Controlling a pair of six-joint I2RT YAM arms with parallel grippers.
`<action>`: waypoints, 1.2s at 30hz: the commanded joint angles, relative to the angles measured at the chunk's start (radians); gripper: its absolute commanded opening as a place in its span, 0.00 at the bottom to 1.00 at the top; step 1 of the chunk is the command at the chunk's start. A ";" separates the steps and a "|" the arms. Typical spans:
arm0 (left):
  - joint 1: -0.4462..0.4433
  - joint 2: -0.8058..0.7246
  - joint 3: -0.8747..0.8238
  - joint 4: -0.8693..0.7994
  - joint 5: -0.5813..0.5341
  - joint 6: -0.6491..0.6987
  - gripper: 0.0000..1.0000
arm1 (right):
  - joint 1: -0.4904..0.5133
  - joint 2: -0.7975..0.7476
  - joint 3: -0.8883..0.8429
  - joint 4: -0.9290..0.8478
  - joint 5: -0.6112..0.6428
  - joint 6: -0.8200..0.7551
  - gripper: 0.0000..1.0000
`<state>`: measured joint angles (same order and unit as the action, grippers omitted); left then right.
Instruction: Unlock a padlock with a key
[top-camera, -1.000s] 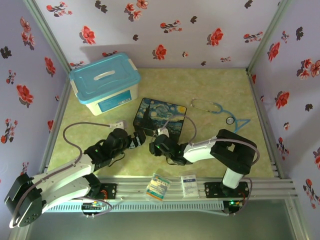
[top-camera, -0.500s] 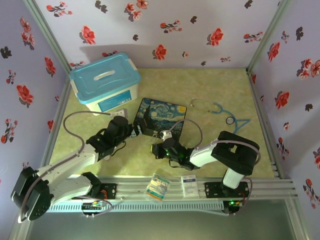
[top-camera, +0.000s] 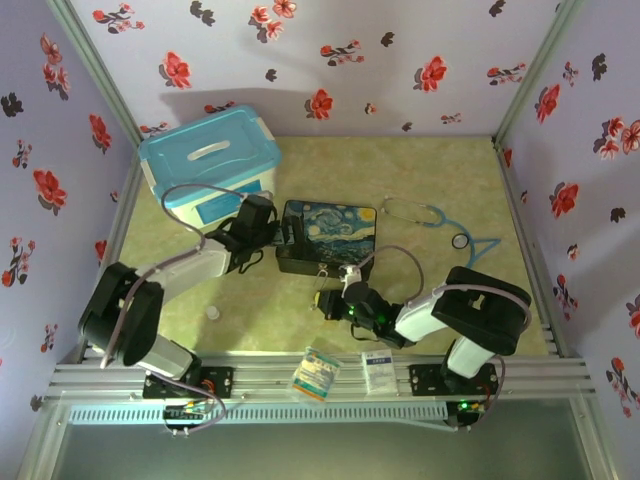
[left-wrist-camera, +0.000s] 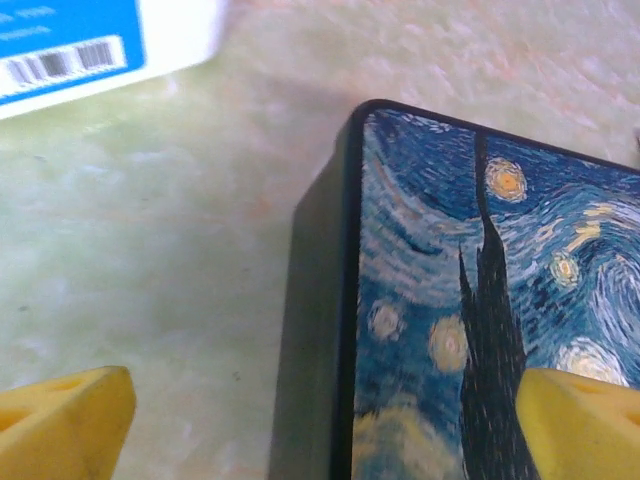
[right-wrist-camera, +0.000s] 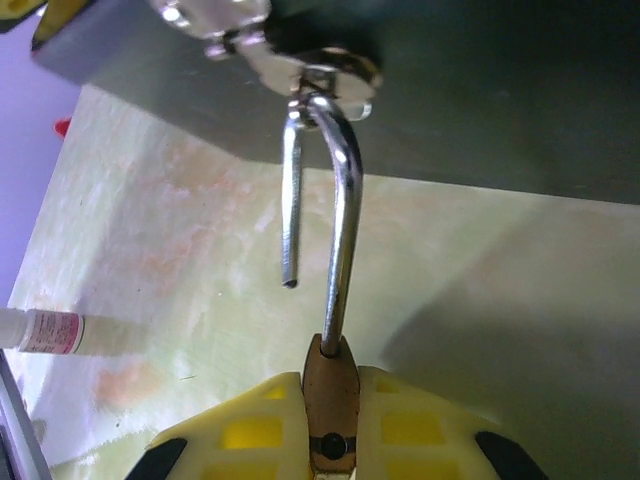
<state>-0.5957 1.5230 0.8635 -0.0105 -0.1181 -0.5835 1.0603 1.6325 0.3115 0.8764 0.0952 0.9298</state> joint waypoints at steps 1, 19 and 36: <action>-0.014 0.030 -0.014 0.046 0.045 0.045 0.91 | -0.005 0.040 -0.028 0.072 0.049 0.089 0.04; -0.010 0.092 -0.189 0.143 0.021 0.026 0.41 | 0.037 0.190 0.017 0.333 0.367 0.214 0.00; 0.010 0.114 -0.196 0.164 0.009 0.021 0.32 | 0.014 0.184 -0.046 0.486 0.484 0.197 0.00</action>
<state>-0.6014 1.5730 0.7177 0.3573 -0.0731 -0.5732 1.0855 1.7798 0.2947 1.1809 0.4278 1.1351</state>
